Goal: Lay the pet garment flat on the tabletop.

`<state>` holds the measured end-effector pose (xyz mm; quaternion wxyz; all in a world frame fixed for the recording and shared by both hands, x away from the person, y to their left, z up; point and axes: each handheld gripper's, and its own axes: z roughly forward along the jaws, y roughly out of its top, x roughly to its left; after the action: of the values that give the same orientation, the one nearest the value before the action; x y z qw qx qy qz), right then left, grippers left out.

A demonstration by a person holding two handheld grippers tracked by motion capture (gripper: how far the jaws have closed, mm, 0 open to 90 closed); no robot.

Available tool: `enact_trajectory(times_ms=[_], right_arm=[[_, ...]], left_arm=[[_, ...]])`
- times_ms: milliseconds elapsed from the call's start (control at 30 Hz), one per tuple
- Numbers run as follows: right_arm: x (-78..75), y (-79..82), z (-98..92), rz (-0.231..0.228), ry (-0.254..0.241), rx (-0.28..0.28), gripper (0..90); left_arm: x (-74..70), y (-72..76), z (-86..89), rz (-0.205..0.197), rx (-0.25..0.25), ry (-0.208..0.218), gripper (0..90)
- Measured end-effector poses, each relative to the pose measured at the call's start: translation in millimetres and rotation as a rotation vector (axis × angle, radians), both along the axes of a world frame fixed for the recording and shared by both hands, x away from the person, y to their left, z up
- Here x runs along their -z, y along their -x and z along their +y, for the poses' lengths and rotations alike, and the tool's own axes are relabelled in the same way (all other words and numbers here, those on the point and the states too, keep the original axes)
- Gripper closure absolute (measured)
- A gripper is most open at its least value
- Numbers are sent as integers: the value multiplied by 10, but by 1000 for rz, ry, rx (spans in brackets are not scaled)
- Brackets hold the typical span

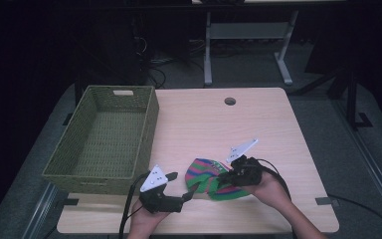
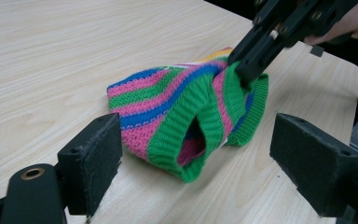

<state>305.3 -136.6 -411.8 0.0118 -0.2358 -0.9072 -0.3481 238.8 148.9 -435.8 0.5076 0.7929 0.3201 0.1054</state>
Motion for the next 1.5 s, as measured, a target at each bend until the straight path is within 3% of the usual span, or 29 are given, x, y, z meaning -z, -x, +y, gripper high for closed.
enact_trajectory(times_ms=[333, 767, 900, 967, 1100, 1300, 1500], right_arm=[[-166, -38, -98, -26, -44, 6, 834], [-436, -72, -278, -45, -152, 1, 838], [-494, -68, -335, -50, -174, -1, 838], [-520, -71, -365, -49, -183, 0, 838], [-559, -81, -417, -48, -205, -5, 838], [-624, -96, -435, -52, -219, -22, 839], [-694, -92, -447, -61, -230, -36, 839]], left_arm=[[-1, -7, 7, 6, 9, 10, 164], [6, -39, -33, 16, 27, -7, 170], [19, -106, -81, 36, 27, 12, 172], [32, -141, -100, 24, 38, -4, 219], [71, -268, -137, 40, 59, -5, 218], [138, -433, -245, 33, 85, -39, 223], [196, -562, -310, 37, 44, -41, 225]])
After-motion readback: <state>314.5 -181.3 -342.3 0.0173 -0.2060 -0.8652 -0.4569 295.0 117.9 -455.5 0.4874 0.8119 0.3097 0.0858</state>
